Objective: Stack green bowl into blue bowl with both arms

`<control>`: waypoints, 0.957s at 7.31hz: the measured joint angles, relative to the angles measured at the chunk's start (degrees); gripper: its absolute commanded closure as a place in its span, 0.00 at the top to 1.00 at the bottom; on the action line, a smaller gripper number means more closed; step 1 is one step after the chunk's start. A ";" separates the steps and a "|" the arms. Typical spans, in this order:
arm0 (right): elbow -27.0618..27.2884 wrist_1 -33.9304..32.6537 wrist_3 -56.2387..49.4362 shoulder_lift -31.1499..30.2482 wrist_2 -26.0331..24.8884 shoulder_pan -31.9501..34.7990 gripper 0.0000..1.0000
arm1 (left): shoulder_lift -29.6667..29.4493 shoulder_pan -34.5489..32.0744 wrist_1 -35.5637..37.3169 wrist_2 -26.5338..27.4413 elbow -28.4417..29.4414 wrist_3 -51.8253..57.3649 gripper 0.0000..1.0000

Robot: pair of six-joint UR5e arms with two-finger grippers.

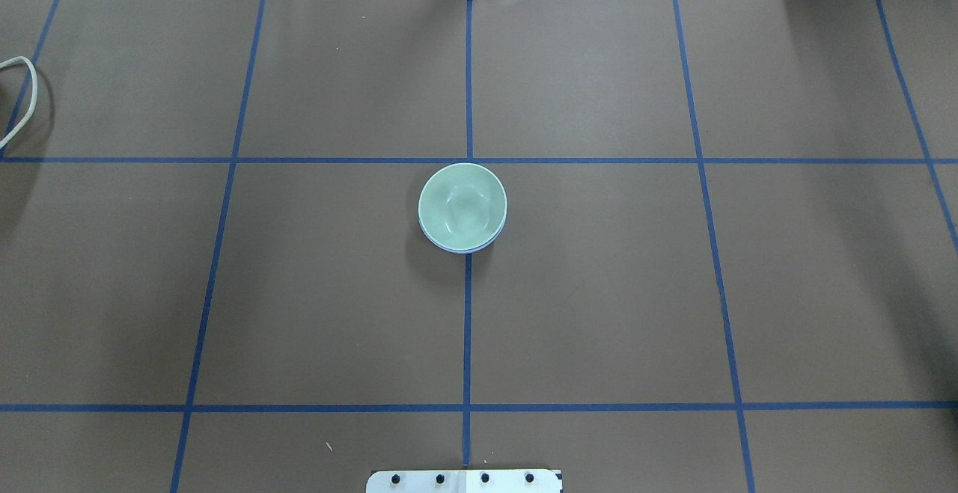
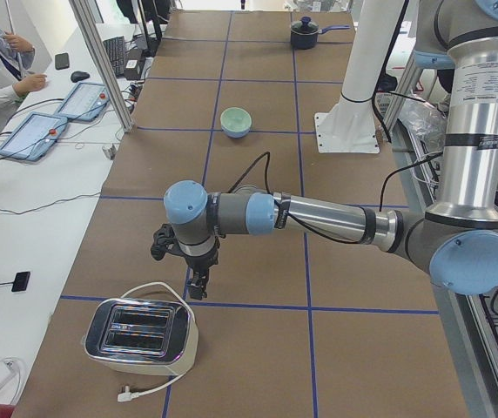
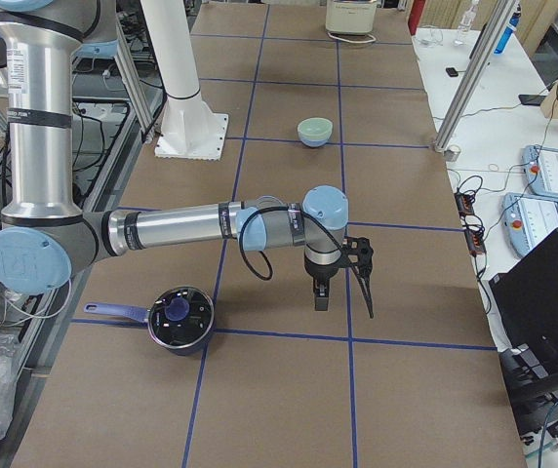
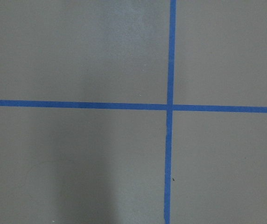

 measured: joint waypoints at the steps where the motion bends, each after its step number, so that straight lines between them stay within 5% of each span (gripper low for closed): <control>1: 0.02 -1.49 -1.57 0.02 0.04 0.95 1.00 | 1.25 -0.04 -0.02 -0.05 0.08 0.67 1.00; 7: 0.58 -2.76 -2.65 -0.32 0.07 1.62 1.00 | 2.72 -0.07 0.09 -0.22 0.21 1.09 1.00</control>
